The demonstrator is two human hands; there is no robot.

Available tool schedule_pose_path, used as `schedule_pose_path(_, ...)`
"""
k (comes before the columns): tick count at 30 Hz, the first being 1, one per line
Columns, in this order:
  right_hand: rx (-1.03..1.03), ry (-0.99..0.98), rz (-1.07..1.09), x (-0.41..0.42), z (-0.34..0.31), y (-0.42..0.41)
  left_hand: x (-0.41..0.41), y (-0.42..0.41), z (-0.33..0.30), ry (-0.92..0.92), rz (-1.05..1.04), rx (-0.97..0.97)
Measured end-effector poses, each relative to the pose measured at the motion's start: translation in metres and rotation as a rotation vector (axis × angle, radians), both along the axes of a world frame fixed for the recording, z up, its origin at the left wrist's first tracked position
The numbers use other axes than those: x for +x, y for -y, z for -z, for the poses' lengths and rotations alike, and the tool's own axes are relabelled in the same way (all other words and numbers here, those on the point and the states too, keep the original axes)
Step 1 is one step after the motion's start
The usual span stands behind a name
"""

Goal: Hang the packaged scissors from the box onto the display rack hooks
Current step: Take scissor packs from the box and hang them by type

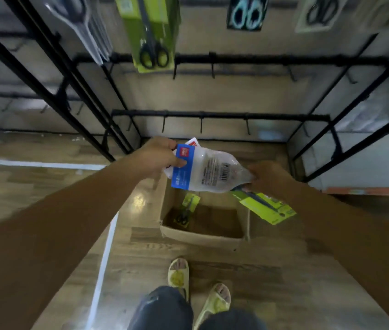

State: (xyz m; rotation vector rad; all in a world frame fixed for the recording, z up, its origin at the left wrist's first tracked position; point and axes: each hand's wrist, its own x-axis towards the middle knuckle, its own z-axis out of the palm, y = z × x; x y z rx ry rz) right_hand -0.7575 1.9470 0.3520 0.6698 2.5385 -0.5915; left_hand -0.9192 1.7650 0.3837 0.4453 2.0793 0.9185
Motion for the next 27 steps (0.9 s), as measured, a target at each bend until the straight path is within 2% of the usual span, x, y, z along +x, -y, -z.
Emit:
schedule_pose_path(5, 0.032, -0.161, -0.007, 0.009, -0.105, -0.001, 0.008, 0.007, -0.117, 0.007, -0.060, 0.170)
schedule_pose_path(9, 0.004, -0.275, 0.044, 0.014, -0.162, 0.001, 0.009, 0.010, -0.182, 0.100, 0.029, 0.245)
schedule_pose_path(12, -0.047, -0.369, 0.041, 0.017, -0.198, -0.001, 0.013, 0.007, -0.223, 0.015, 0.098, 0.244)
schedule_pose_path(15, 0.028, -0.438, -0.003, 0.020, -0.235, -0.004, 0.017, 0.002, -0.257, -0.164, 0.054, 0.294)
schedule_pose_path(18, 0.047, -0.563, 0.009, 0.023, -0.260, -0.014, 0.015, 0.002, -0.282, -0.124, -0.001, 0.393)
schedule_pose_path(22, -0.060, -0.706, 0.111, 0.025, -0.282, -0.026, 0.014, 0.008, -0.306, -0.065, -0.021, 0.525)
schedule_pose_path(25, -0.304, -0.823, 0.241, 0.029, -0.292, -0.031, 0.015, 0.012, -0.315, -0.141, -0.081, 0.515)
schedule_pose_path(27, -0.417, -0.829, 0.257, 0.029, -0.298, -0.031, 0.016, 0.012, -0.317, -0.216, -0.118, 0.485)
